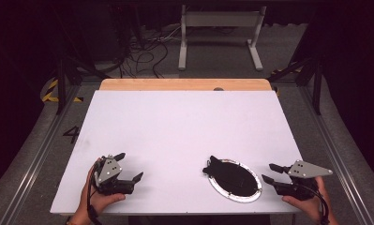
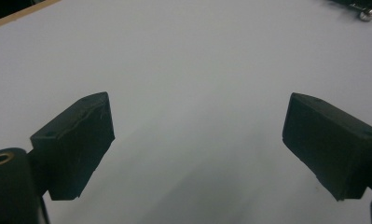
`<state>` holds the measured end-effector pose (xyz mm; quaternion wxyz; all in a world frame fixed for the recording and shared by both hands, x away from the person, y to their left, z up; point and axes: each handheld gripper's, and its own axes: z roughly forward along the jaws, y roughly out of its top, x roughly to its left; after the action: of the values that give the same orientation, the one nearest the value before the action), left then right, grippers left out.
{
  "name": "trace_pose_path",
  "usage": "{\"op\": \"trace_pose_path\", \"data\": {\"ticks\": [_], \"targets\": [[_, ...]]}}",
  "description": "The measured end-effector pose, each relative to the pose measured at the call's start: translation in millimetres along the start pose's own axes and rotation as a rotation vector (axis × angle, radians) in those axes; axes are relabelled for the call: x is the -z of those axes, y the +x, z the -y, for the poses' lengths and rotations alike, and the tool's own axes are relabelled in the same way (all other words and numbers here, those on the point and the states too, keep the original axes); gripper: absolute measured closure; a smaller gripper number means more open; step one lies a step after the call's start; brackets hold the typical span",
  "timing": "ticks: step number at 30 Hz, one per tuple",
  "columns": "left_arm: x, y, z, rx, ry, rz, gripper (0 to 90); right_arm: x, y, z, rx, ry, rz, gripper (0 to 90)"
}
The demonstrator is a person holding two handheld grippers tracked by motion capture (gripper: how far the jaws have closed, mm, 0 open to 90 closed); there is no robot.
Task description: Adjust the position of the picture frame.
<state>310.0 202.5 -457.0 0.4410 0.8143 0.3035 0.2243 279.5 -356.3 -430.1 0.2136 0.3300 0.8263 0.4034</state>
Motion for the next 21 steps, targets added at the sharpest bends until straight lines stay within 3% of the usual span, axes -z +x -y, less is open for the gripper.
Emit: {"op": "trace_pose_path", "data": {"ticks": [6, 7, 11, 13, 16, 21], "targets": [[-2.2, -6.9, -2.1, -0.035, 0.012, 0.013, 10.0, 2.9, 3.8, -0.4, -0.005, 0.002, -0.009, 40.9], [-2.3, -6.6, -2.3, -0.041, 0.013, 0.009, 10.0, 1.5, 7.3, -2.8, 0.018, 0.014, 0.001, 39.6], [-1.1, -3.7, -0.5, -0.027, 0.012, 0.011, 9.9, -1.8, 7.3, -7.8, 0.028, 0.028, 0.000, 39.8], [-0.5, -2.8, -0.4, -0.032, 0.016, 0.010, 9.9, -3.1, 6.0, -9.4, 0.008, 0.028, -0.008, 40.2], [0.5, -5.1, 1.0, -0.042, 0.023, 0.002, 9.7, -3.0, 10.5, -6.4, 0.047, 0.080, 0.003, 40.6], [-0.4, -4.9, -0.1, -0.047, 0.022, 0.008, 9.6, -3.4, 13.0, 6.8, 0.040, 0.038, -0.042, 41.0]]}}
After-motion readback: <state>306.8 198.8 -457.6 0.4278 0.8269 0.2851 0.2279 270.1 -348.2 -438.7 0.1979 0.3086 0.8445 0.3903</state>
